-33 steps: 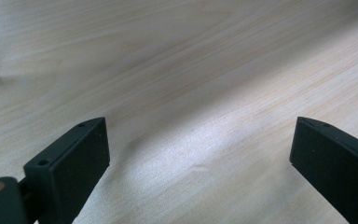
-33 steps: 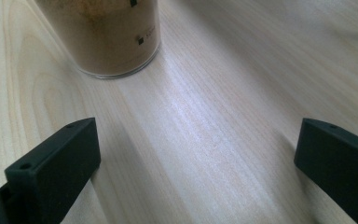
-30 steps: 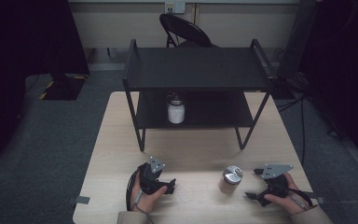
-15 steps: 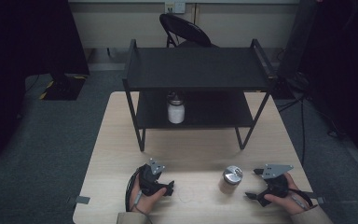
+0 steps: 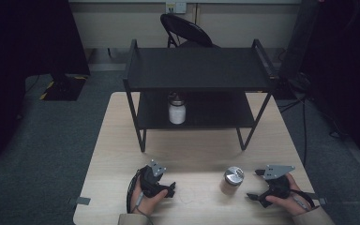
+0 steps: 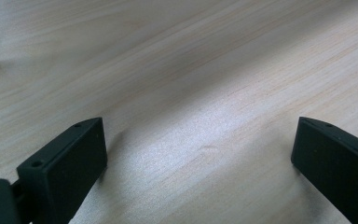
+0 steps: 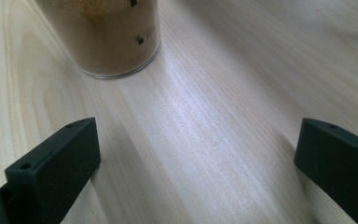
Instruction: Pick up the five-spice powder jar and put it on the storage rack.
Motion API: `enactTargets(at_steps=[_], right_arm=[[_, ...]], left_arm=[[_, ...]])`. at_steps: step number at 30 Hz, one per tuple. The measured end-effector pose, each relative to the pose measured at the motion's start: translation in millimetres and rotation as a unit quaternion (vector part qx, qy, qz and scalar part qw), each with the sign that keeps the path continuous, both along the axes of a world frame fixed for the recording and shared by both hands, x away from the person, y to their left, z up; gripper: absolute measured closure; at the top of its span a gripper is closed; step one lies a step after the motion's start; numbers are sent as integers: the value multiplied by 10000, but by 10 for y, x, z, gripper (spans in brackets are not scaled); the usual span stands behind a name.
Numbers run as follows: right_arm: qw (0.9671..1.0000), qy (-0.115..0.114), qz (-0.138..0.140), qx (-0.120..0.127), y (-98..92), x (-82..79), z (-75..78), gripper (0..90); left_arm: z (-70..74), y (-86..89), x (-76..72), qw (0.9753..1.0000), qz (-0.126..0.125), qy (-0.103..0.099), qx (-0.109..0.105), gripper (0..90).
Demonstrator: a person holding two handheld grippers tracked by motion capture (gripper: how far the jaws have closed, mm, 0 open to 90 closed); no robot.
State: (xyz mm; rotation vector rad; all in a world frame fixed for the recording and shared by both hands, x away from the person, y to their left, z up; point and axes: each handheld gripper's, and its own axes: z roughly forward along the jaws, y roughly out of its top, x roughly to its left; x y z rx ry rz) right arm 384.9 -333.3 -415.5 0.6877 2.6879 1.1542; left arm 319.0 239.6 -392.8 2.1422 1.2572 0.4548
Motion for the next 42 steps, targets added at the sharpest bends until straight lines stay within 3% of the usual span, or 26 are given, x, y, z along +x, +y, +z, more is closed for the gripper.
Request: enactTargets(at_steps=[17, 22, 33, 42], right_arm=[[10000, 11, -62, 13, 29, -18, 3, 0], [10000, -26, 96, 8, 86, -25, 29, 5], [9984, 43, 326, 456, 164, -28, 23, 5], [9960, 0, 243, 863, 257, -68, -50, 16]], left_arm=[[-22, 12, -22, 10000, 1, -53, -36, 24], [-35, 20, -36, 9999, 3, -86, -58, 24], [-54, 26, -52, 9999, 1, -130, -80, 18], [-62, 31, -52, 9999, -7, -142, -88, 9]])
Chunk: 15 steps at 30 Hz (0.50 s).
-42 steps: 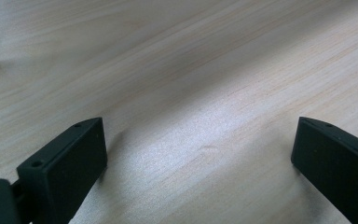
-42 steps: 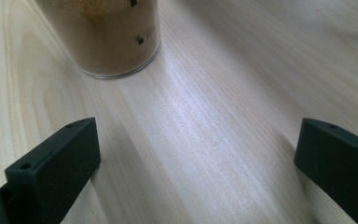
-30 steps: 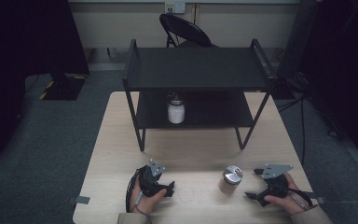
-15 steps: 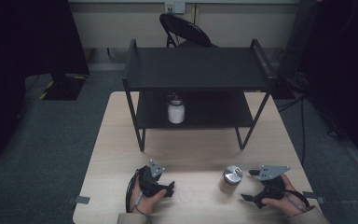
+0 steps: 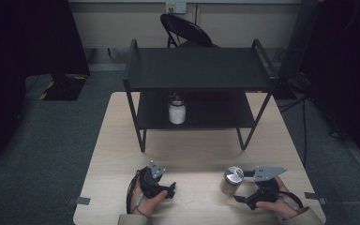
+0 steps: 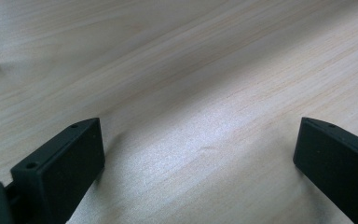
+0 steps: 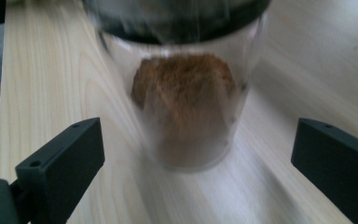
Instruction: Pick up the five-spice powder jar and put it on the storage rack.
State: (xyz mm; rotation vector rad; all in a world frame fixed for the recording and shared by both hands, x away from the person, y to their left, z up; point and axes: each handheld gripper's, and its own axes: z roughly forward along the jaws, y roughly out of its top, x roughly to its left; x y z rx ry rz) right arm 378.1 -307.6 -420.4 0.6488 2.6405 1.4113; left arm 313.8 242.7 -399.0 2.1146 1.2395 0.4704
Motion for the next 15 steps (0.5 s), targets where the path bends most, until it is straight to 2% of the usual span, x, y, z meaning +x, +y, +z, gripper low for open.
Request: enactTargets(at_steps=[3, 8, 15], right_arm=[[9998, 13, 21, 183, 7, 7, -25, 43], [9991, -102, 43, 409, 25, -3, -61, 99], [9986, -176, 96, 495, 35, 11, -70, 213]], left_arm=[[0, 0, 2, 10000, -7, 3, 2, 7], [1, -1, 4, 10000, -9, 8, 3, 4], [1, -8, 4, 10000, 2, 12, 5, 0]])
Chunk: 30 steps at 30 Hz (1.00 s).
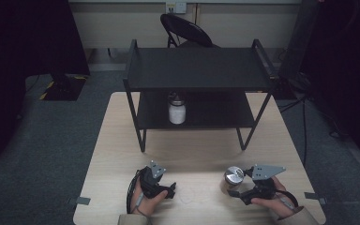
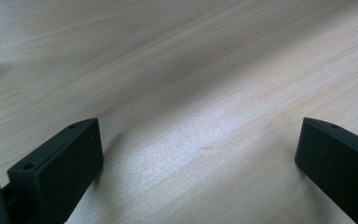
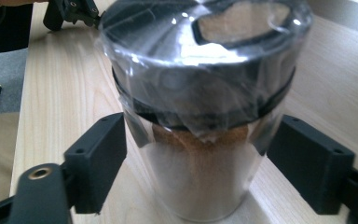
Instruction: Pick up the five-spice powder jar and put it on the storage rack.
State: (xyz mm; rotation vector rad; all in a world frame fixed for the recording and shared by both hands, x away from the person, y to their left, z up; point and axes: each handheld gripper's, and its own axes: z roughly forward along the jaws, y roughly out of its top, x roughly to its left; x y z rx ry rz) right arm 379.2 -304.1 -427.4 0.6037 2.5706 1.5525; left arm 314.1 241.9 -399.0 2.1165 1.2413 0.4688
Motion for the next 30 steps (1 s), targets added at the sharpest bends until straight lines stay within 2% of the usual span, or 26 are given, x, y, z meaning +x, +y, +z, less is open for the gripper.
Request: enactTargets(at_steps=[8, 18, 20, 30], right_arm=[[10000, -86, 3, -5, 21, 3, -4, 291], [9998, -193, -31, -21, 20, -25, 8, 307], [9999, -150, -64, -8, 17, -23, 19, 307], [9998, -153, 68, -98, 23, -15, 130, 307]], left_arm=[[0, -1, 0, 10000, 1, 0, -1, 0], [0, -2, -1, 10000, 3, -2, 4, 0], [-1, -2, -1, 10000, 3, -2, 2, 0], [-1, -2, -1, 10000, 3, -2, 2, 0]])
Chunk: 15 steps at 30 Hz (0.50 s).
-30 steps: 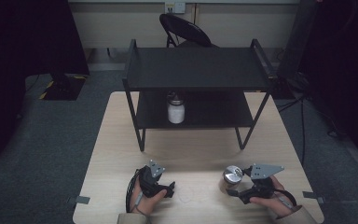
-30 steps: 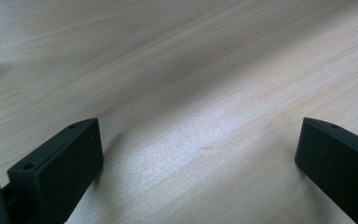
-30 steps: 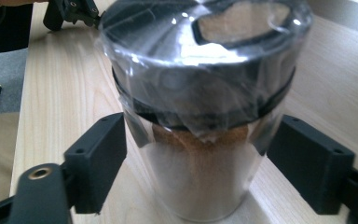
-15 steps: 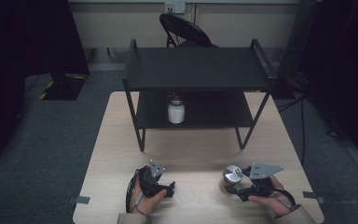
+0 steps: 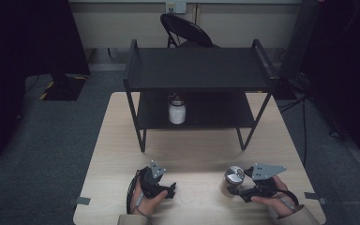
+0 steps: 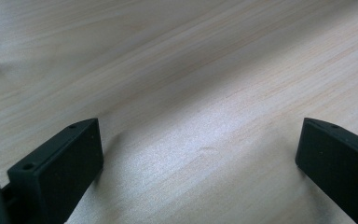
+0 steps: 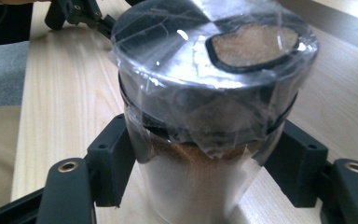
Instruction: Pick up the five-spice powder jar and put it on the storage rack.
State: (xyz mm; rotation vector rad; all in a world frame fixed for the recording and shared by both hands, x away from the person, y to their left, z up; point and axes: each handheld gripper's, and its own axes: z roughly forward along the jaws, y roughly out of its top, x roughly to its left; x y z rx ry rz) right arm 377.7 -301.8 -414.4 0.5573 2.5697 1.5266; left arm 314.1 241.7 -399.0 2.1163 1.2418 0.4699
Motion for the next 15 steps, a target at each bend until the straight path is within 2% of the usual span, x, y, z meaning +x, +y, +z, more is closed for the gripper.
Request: enactTargets(at_steps=[12, 15], right_arm=[[10000, -22, -61, -21, -8, 30, 212, 308], [9999, 27, -143, 88, -35, 48, 308, 307]], left_arm=[[-1, 1, 0, 10000, -1, -1, -2, 0], [-1, 1, 0, 10000, -1, -1, -1, 0]])
